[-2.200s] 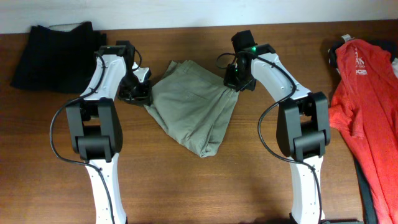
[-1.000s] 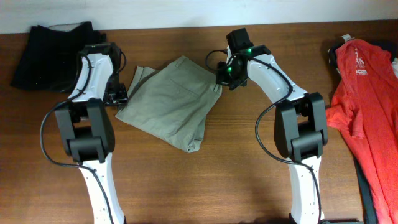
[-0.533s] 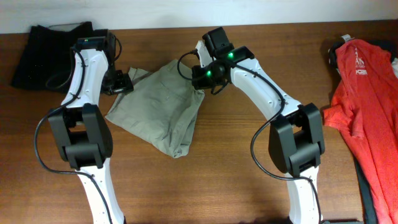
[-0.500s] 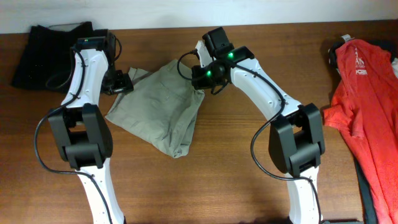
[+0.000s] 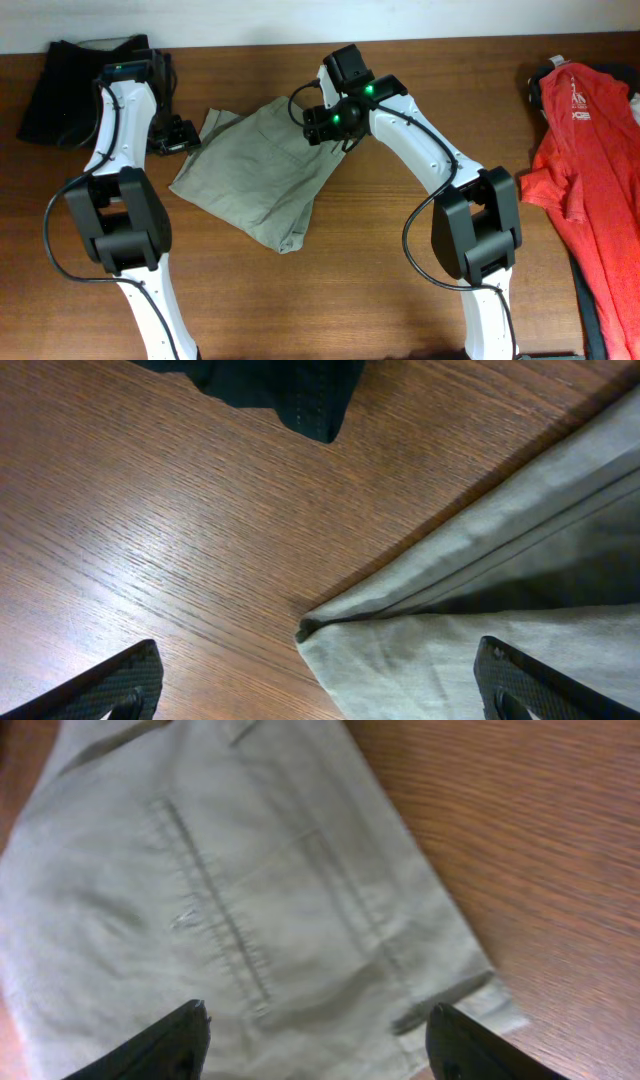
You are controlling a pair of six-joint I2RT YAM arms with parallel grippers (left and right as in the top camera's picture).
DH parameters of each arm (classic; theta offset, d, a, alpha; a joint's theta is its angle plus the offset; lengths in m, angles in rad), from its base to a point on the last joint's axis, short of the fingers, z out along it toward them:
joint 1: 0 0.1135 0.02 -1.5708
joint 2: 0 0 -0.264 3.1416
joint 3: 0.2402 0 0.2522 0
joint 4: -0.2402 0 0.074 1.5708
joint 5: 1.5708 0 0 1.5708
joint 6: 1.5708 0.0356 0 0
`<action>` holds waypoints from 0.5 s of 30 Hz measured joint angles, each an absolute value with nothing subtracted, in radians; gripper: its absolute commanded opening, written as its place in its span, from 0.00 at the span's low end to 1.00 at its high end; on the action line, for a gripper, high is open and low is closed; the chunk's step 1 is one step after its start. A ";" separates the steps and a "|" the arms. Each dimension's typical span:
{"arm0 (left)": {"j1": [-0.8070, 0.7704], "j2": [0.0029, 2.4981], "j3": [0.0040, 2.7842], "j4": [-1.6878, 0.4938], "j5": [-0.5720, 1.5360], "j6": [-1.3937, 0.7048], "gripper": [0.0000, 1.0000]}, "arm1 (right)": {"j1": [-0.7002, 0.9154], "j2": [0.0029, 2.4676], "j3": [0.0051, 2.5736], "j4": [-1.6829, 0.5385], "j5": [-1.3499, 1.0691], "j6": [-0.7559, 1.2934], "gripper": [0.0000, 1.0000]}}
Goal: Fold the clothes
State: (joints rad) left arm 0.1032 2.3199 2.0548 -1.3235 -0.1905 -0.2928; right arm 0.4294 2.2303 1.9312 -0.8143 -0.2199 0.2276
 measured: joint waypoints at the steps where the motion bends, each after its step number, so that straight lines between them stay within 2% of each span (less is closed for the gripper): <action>1: 0.102 2.320 2.055 -1.324 -0.191 -0.293 0.99 | 0.429 2.230 1.931 -0.817 -0.192 0.236 0.84; 9: 0.101 2.320 2.054 -1.331 -0.191 -0.293 0.99 | 0.363 2.236 1.931 -0.783 -0.050 0.336 0.85; 15: 0.101 2.320 2.010 -1.301 -0.191 -0.293 0.99 | 0.303 2.304 1.929 -0.800 -0.111 0.389 0.75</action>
State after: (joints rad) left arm 0.1013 2.3196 2.0102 -1.3014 -0.1905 -0.2928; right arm 0.3027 2.3035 1.9285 -0.7998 -0.1108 0.3889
